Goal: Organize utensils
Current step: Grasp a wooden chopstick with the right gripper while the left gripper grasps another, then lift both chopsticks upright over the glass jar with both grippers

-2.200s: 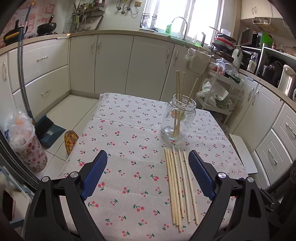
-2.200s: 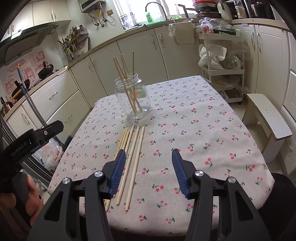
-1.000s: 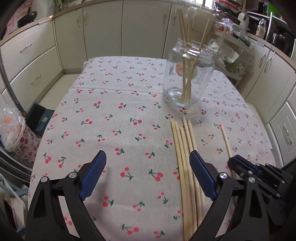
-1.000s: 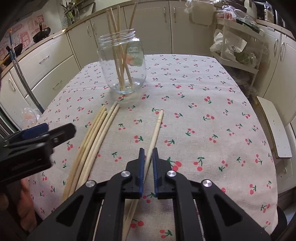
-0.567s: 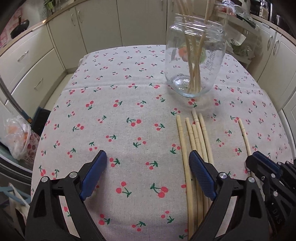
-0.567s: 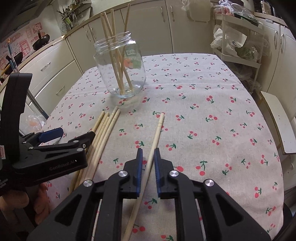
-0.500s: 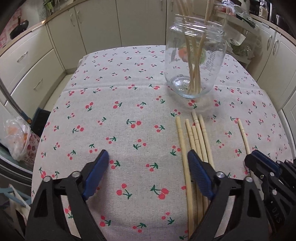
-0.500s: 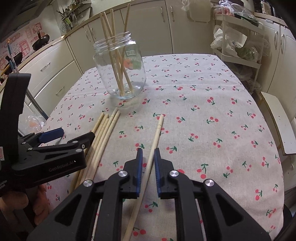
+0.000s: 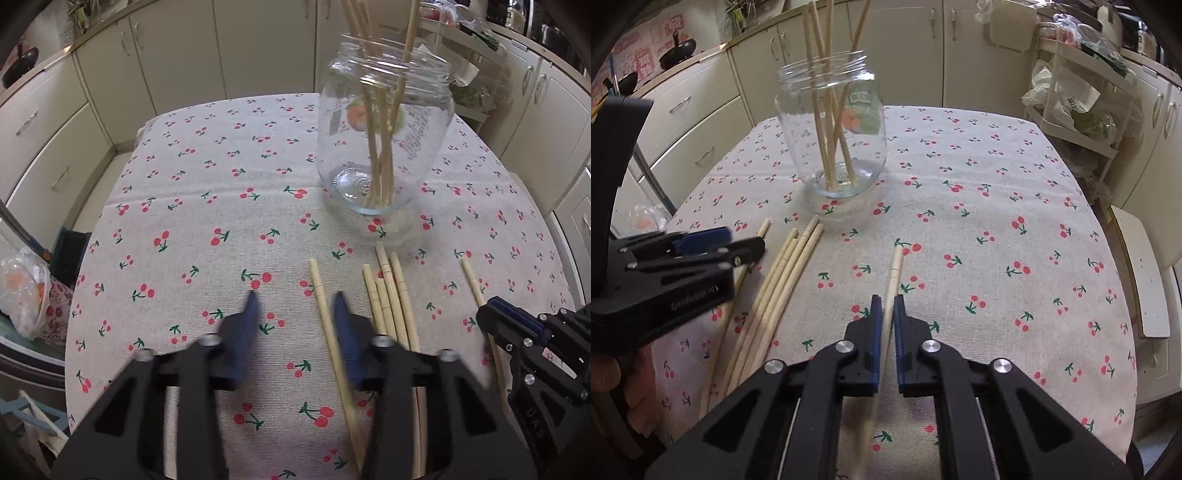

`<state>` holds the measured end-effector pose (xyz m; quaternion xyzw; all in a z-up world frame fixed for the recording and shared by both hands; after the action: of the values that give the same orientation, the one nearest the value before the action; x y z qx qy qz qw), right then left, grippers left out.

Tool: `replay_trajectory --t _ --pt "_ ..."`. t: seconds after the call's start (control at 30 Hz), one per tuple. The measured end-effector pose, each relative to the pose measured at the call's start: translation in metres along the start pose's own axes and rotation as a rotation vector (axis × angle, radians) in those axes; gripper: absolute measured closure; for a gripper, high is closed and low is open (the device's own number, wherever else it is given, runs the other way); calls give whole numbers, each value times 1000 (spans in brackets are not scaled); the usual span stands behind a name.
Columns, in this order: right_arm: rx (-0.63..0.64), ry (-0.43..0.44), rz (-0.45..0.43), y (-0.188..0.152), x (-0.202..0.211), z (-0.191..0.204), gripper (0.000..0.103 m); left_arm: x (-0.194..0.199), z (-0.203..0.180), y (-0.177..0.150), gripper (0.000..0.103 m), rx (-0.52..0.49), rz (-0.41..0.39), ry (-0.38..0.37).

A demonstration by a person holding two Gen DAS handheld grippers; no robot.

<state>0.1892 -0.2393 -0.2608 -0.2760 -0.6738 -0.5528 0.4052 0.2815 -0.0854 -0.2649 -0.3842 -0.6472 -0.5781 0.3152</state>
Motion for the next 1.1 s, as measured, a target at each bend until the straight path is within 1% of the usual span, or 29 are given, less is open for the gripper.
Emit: replay_trajectory --t 0.07,0.17,0.23,0.3,0.43,0.47,0.5,0.57,0.67,0.87,0.93,1.1 --pt "9 4 8 -1 1 0 96 1 0 1 82 -5 16 -12" --pt "7 2 21 -1 0 -1 96 1 1 1 82 -20 29 -10" --pt "11 -6 24 0 0 -3 96 1 0 0 79 -20 28 -8" --pt "21 -11 26 1 -2 -3 95 1 -4 -1 72 -30 20 -3" --pt "42 -22 16 1 -3 -1 95 1 -7 -3 72 -30 -14 10" --pt "45 -22 10 1 -3 0 95 2 -8 -4 79 -32 -15 3" --pt "47 -21 7 1 -3 0 96 2 -9 -5 94 -39 -15 -5" --pt "31 -9 4 1 -2 -1 97 3 -11 -6 98 -47 -8 -14" --pt "-22 31 -11 0 1 -3 97 10 -12 -8 98 -52 -19 -24" --pt "-128 107 -95 6 23 -6 97 34 -11 -7 98 -36 -72 -53" --pt "-155 119 -127 8 33 -6 97 44 -13 -4 98 -33 -95 -62" --pt "-229 171 -219 13 54 -10 97 73 -12 11 98 3 -171 -124"
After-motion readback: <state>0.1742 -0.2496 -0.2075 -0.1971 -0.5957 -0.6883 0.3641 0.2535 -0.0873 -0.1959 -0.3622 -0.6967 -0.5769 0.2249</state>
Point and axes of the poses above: each gripper's, at about its wrist camera, not at the fingertips, and x roughly against the way its jaws point, z to its left, y to its top, the point moved 7 cm from there along -x, roughly the way its jaws point, and after that the axes turned 14 degrees about x, right-handed, at the moved point
